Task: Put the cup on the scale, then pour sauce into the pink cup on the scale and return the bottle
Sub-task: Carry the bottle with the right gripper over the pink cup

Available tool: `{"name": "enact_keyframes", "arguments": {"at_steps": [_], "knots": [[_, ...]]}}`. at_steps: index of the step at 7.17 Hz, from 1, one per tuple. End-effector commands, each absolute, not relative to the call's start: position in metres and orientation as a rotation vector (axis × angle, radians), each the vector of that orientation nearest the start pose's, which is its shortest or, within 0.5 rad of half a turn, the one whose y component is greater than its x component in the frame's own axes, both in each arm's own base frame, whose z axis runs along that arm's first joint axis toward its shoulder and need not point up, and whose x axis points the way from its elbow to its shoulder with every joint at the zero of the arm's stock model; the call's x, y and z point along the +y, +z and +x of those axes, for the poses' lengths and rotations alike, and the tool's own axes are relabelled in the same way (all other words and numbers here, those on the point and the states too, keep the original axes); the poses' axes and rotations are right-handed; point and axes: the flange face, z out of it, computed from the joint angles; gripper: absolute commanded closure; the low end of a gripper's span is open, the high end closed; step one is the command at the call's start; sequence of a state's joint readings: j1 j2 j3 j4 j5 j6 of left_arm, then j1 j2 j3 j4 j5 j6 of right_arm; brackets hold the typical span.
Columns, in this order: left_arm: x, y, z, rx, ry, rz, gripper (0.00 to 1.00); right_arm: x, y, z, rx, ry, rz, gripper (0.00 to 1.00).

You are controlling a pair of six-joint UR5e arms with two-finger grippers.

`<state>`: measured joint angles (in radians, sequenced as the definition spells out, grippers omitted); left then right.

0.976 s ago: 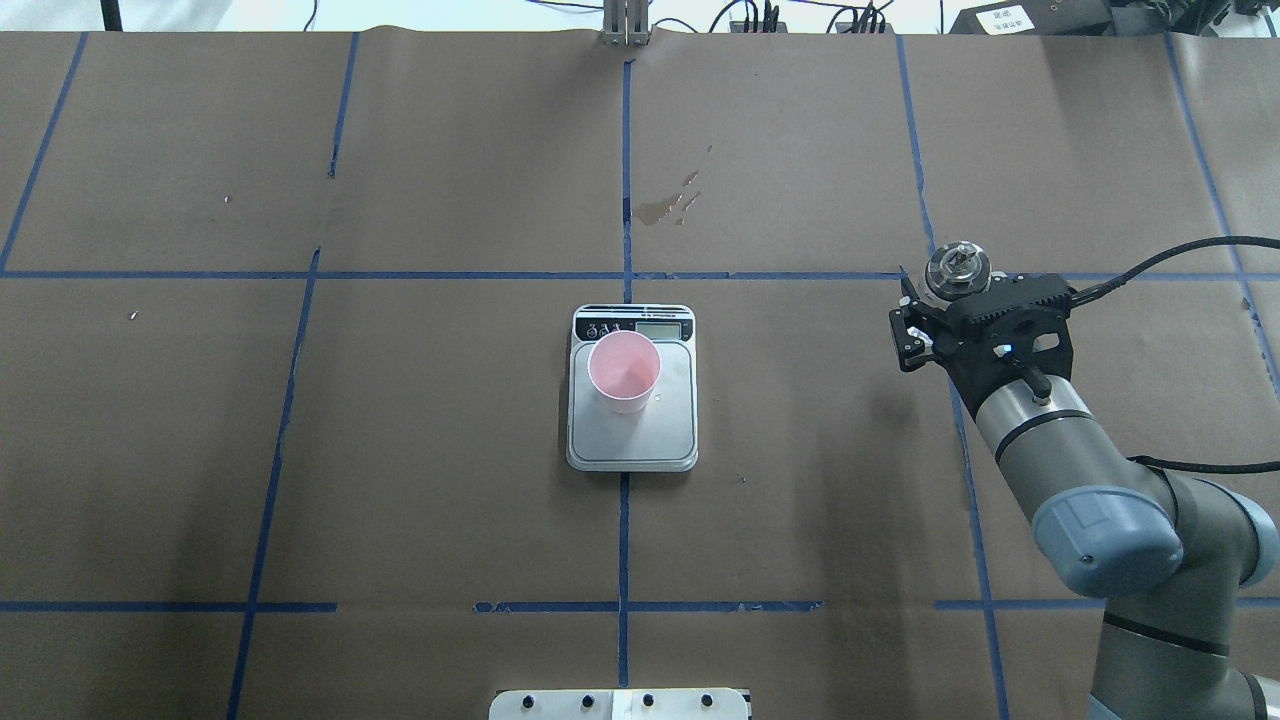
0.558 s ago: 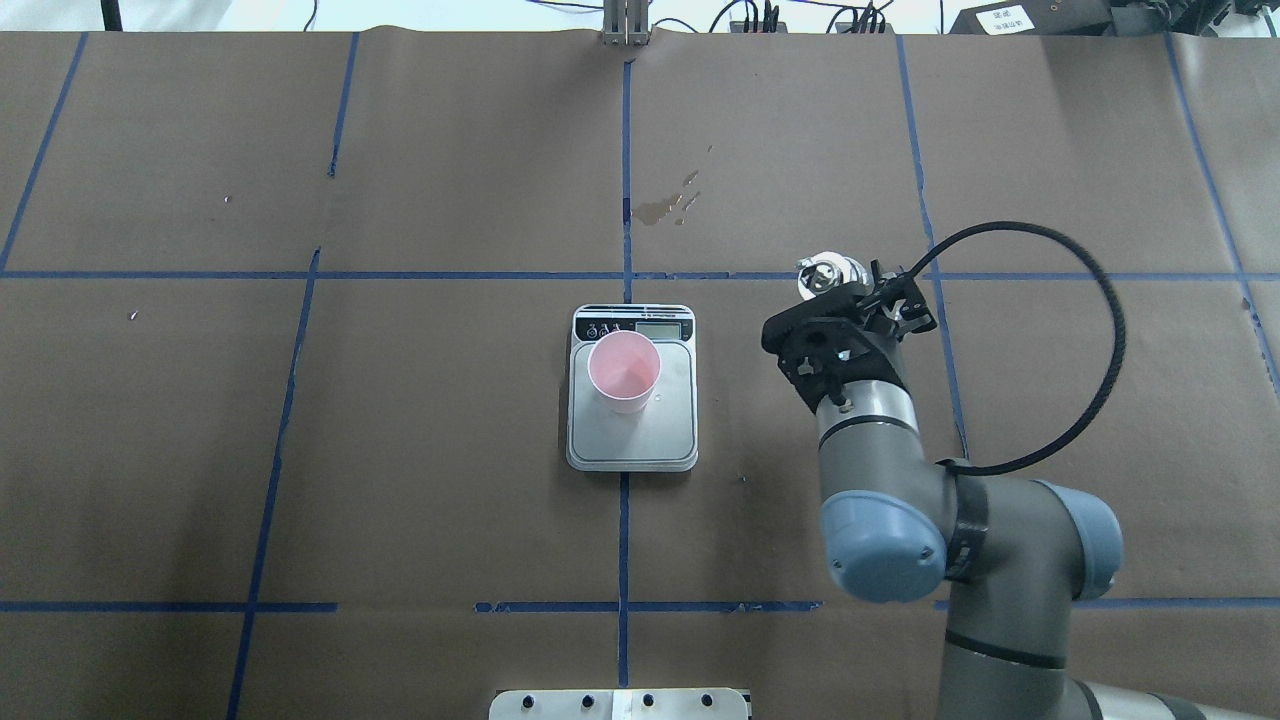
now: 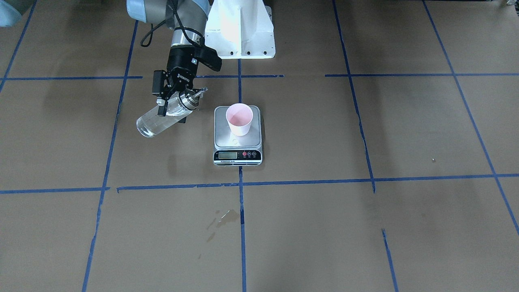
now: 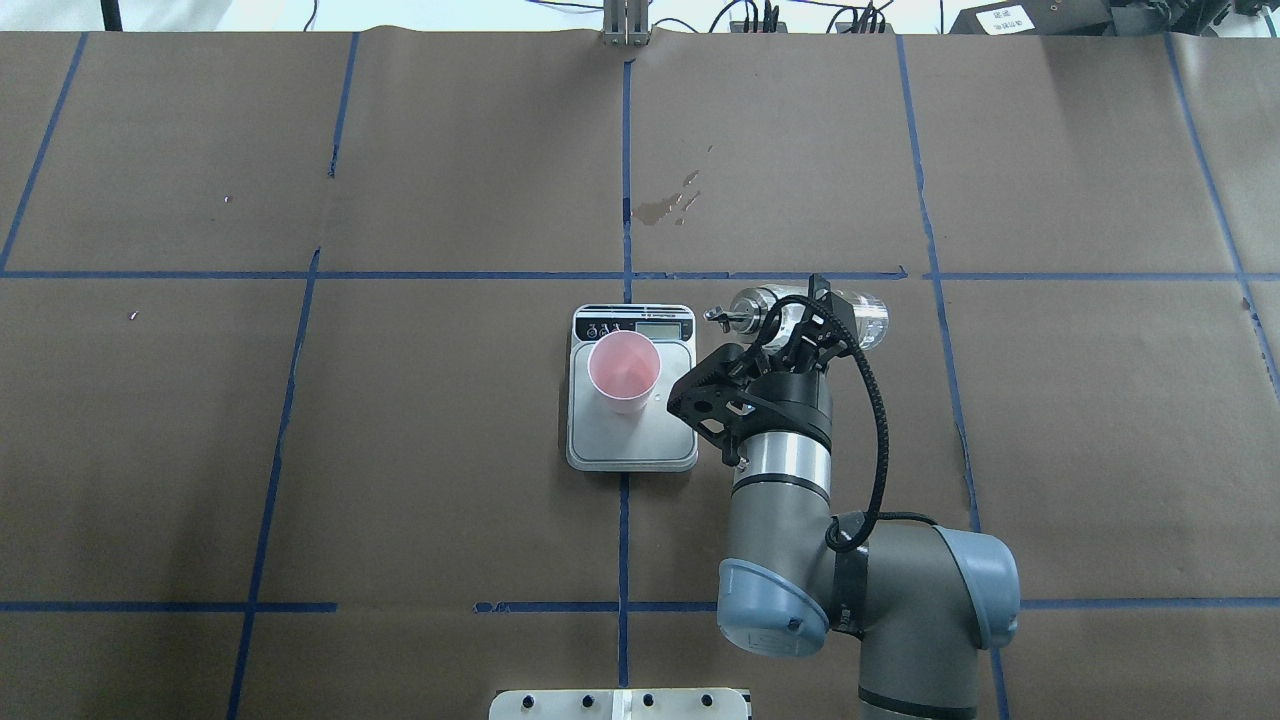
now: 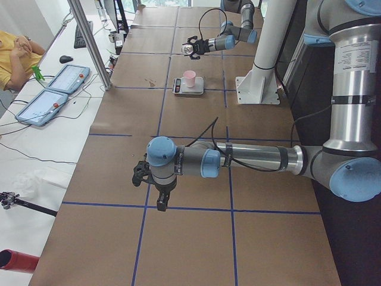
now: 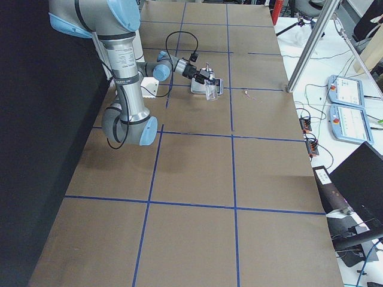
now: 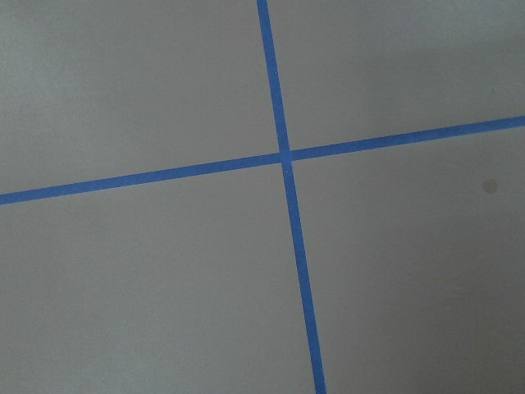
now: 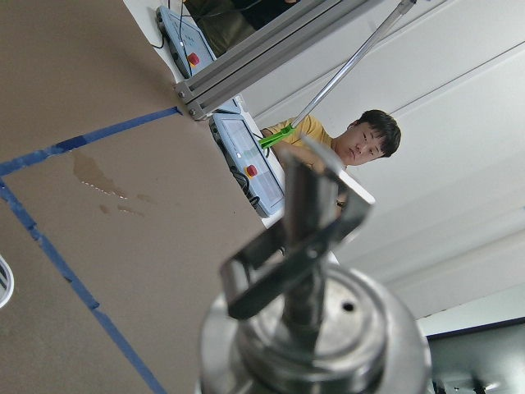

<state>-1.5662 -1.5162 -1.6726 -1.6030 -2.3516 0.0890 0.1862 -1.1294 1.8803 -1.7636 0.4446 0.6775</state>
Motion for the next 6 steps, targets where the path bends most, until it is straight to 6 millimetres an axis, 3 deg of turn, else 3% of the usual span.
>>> {"name": "enact_keyframes", "arguments": {"at_steps": [1,4,6], "knots": [[-0.473,0.632,-0.062,0.777,0.119,0.108,0.00,-0.329,0.264,-0.541,0.217,-0.379,1.190,1.00],[-0.473,0.632,-0.062,0.777,0.119,0.108,0.00,-0.335,0.257,-0.541,0.350,-0.432,1.205,1.00],[-0.473,0.632,-0.062,0.777,0.119,0.108,0.00,-0.342,0.268,-0.561,0.442,-0.470,1.211,1.00]]}}
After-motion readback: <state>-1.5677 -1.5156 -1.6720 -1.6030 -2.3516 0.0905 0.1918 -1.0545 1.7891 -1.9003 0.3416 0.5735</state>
